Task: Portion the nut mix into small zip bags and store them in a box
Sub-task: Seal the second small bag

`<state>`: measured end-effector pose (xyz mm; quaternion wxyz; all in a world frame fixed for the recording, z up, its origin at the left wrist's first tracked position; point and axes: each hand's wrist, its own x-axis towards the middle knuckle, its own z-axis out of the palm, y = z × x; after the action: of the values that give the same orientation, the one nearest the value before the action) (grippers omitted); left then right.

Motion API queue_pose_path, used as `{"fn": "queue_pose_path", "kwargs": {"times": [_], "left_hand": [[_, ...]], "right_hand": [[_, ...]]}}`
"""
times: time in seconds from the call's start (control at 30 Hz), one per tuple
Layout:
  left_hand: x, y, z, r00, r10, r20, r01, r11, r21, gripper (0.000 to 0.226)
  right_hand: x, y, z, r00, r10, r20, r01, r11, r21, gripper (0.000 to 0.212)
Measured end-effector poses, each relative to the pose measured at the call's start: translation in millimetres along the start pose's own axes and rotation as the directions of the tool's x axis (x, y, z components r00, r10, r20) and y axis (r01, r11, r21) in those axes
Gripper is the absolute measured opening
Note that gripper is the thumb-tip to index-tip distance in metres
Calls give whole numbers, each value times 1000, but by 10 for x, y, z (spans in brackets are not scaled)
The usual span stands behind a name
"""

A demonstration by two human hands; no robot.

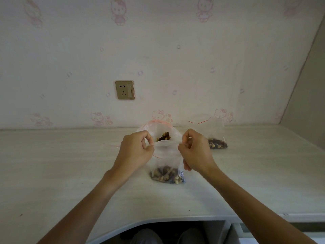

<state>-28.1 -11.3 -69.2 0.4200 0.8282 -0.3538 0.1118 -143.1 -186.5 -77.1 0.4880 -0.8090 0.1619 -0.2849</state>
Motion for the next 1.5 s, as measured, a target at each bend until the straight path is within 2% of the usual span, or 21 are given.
{"fn": "queue_pose_path", "kwargs": {"times": [0.07,0.1,0.17,0.27,0.37,0.47,0.57,0.63,0.7,0.77,0.87,0.93,1.07,1.1,1.17,1.27,1.33,1.5], "left_hand": [[-4,23,-43,999,-18,40,16,999,52,24],[-10,33,-71,996,-65,66,63,997,39,24],[-27,61,-129,964,-202,172,225,966,-128,28],[-31,124,-194,865,-310,395,467,786,-406,24],[8,142,-210,841,-316,439,520,695,-496,19],[32,145,-194,857,-313,409,500,694,-518,16],[50,141,-152,896,-340,287,444,725,-526,23],[68,131,-131,938,-315,145,346,833,-431,23],[83,139,-126,982,-186,44,191,955,-225,22],[79,164,-138,996,-70,47,70,998,-6,25],[86,151,-163,993,-94,78,84,990,116,17],[97,130,-188,992,-106,66,99,990,105,19],[122,225,-224,997,-64,44,69,991,-113,27],[145,255,-229,999,-44,24,47,992,-115,26],[194,300,-245,1000,-7,-19,5,997,-78,24],[250,308,-299,998,43,-49,-42,999,18,25],[265,315,-322,999,43,13,-44,998,54,25],[278,339,-368,990,31,138,-44,995,93,19]], "right_hand": [[22,-25,-64,990,131,41,-134,989,69,18],[22,-35,-113,976,200,88,-208,974,91,24],[8,-37,-207,926,300,229,-334,934,126,32],[-1,-12,-284,862,256,439,-408,863,298,26],[10,-13,-312,842,162,515,-406,818,407,24],[17,-32,-293,885,172,433,-365,834,414,22],[20,-60,-272,957,175,229,-252,895,368,9],[21,-83,-236,993,102,62,-113,972,207,14],[8,-112,-180,1000,7,-30,-7,1000,-2,20],[-7,-138,-141,1000,-8,-24,6,994,-105,21],[14,-185,-172,994,101,34,-99,994,-54,22],[40,-211,-225,984,159,74,-161,987,23,26],[74,-305,-233,969,206,137,-226,962,155,27],[90,-327,-215,977,187,102,-199,972,122,25],[127,-356,-180,998,63,7,-62,995,-77,22],[148,-420,-160,990,-143,6,132,899,-418,22],[160,-471,-194,986,-156,64,168,881,-441,24],[181,-547,-348,977,-76,199,140,932,-334,13]]}}
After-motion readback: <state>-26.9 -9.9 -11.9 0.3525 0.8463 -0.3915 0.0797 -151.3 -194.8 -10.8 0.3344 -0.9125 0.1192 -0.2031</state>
